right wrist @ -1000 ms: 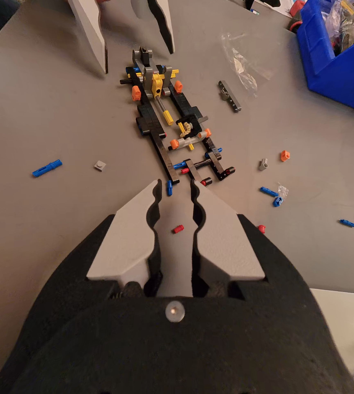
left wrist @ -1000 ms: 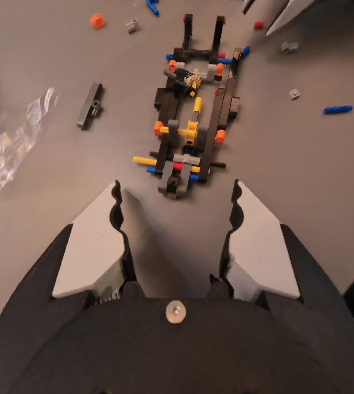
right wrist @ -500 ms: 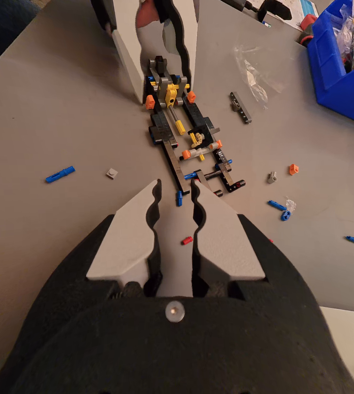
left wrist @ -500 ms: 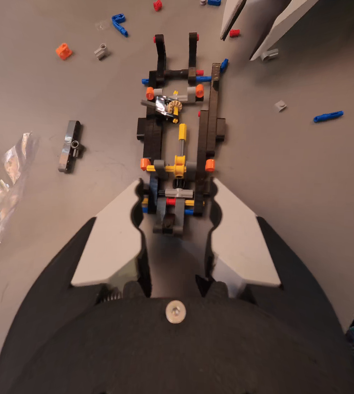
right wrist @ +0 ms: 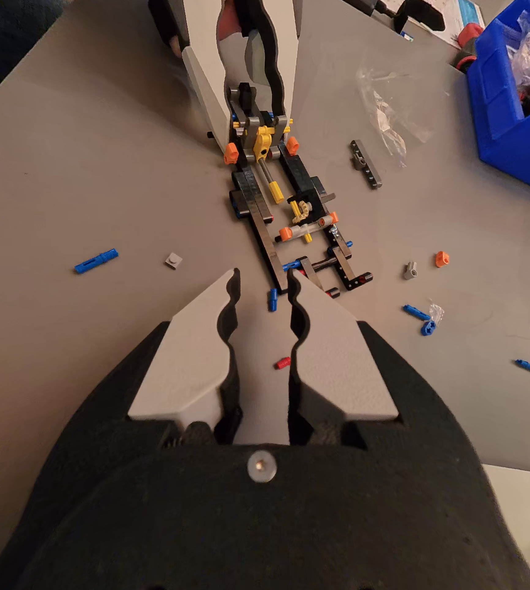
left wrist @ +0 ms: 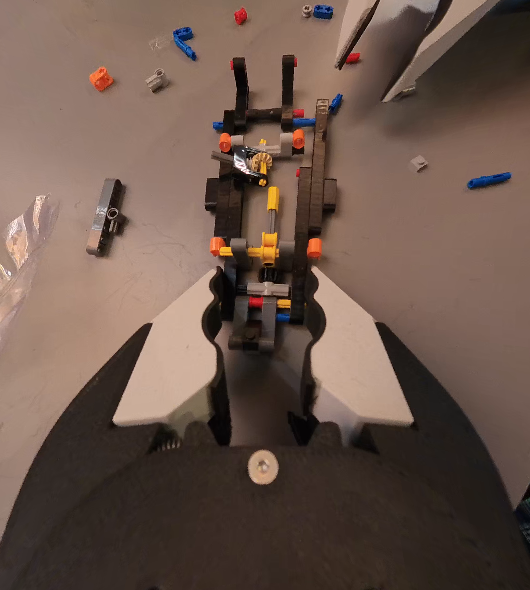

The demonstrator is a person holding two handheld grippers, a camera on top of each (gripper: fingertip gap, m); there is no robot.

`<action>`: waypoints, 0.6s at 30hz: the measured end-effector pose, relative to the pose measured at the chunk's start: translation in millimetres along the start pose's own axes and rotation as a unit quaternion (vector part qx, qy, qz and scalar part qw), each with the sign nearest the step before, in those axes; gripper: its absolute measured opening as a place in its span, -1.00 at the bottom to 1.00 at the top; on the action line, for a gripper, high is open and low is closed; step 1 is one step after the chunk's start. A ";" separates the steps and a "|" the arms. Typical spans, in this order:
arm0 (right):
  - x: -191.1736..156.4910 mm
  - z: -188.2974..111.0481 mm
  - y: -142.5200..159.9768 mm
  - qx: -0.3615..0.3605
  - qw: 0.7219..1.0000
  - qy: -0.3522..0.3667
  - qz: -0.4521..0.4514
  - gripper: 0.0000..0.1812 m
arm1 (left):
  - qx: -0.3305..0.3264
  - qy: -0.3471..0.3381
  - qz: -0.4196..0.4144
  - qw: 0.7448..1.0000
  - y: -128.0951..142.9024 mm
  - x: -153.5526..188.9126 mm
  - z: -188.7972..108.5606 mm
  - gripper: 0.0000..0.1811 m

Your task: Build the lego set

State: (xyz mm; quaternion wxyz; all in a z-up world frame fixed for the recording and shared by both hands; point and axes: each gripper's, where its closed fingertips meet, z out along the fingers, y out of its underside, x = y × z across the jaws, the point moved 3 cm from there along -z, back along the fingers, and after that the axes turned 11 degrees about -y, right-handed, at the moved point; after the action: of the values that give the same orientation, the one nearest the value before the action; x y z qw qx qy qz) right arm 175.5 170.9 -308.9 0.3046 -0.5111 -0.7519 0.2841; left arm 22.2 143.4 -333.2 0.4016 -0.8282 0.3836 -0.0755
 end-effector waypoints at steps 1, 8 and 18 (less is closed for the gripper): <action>-0.6 0.5 -1.1 0.000 1.000 -0.001 0.000 -0.69 | 0.000 0.000 0.000 1.000 0.1 0.2 0.0 -0.46; -6.3 17.4 -12.8 0.009 0.999 -0.036 0.016 -0.67 | 0.001 0.012 0.001 1.000 0.0 0.2 0.6 -0.46; 3.2 49.0 -18.0 -0.074 0.994 -0.074 0.009 -0.78 | 0.004 0.021 0.012 1.000 -0.7 0.0 1.1 -0.46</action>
State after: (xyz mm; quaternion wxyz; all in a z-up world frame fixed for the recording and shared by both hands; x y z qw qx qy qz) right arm 127.1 162.5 -327.1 0.2068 -0.5170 -0.7865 0.2672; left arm 23.1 144.3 -333.4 0.3973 -0.8204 0.4013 -0.0900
